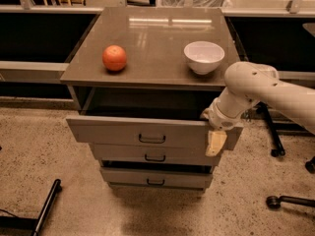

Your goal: Open top drawer

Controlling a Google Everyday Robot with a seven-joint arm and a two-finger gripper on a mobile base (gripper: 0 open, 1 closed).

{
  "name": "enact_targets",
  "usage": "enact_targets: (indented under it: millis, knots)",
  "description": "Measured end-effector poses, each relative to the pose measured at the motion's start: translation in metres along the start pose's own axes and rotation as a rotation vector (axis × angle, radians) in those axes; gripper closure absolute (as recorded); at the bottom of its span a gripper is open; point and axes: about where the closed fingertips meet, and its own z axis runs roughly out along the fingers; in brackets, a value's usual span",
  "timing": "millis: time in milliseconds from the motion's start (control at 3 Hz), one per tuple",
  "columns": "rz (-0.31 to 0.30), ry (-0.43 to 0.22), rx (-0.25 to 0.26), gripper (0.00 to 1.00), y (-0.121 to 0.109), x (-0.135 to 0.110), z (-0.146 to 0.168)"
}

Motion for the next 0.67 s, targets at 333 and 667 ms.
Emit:
enact_targets:
  millis: [333,667]
  knots:
    - [0.006,-0.028,-0.068,0.42,0.0133,-0.0035,-0.0065]
    - [0.006,-0.054,-0.106,0.66,0.0206,-0.007,-0.0126]
